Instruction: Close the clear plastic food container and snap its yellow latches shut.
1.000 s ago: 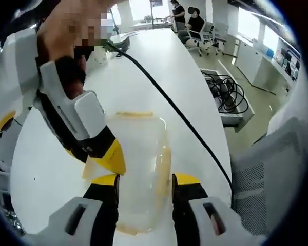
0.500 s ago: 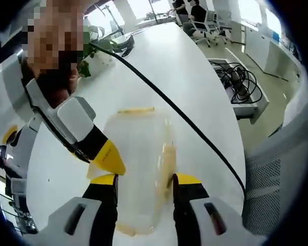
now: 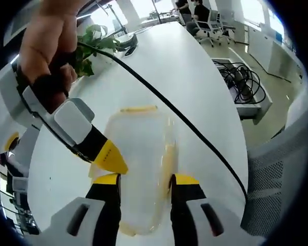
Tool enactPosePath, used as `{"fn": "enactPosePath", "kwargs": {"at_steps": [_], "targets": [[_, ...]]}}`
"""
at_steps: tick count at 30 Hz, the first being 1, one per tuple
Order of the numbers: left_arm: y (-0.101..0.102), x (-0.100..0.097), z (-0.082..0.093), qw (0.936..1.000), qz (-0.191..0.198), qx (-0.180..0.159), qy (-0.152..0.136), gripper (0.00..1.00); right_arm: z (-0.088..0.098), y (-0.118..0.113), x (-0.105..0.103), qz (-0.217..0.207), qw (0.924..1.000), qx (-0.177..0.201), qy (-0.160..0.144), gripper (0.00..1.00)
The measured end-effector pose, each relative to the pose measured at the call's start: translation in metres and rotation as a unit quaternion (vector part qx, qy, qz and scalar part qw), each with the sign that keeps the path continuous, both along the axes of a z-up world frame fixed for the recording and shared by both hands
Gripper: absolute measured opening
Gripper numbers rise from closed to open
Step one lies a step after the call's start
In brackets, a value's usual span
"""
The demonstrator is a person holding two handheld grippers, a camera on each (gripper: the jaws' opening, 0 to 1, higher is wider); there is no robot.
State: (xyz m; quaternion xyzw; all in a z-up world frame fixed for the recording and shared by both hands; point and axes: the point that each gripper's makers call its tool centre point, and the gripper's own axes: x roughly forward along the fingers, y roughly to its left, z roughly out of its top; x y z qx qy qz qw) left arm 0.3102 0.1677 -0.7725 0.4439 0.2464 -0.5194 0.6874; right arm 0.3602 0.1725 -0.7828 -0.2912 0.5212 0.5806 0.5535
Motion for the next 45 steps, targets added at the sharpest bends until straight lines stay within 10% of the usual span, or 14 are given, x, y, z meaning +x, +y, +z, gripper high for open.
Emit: {"fn": "enactPosePath", "kwargs": {"at_steps": [25, 45], "targets": [[0.014, -0.005, 0.008, 0.9993, -0.033, -0.008, 0.018, 0.48, 0.018, 0.014, 0.010, -0.030, 0.9958, 0.051, -0.069, 0.43], [0.037, 0.013, 0.016, 0.9970, -0.038, -0.012, 0.066, 0.65, 0.030, -0.020, -0.014, -0.061, 0.9889, 0.051, -0.126, 0.61]]}}
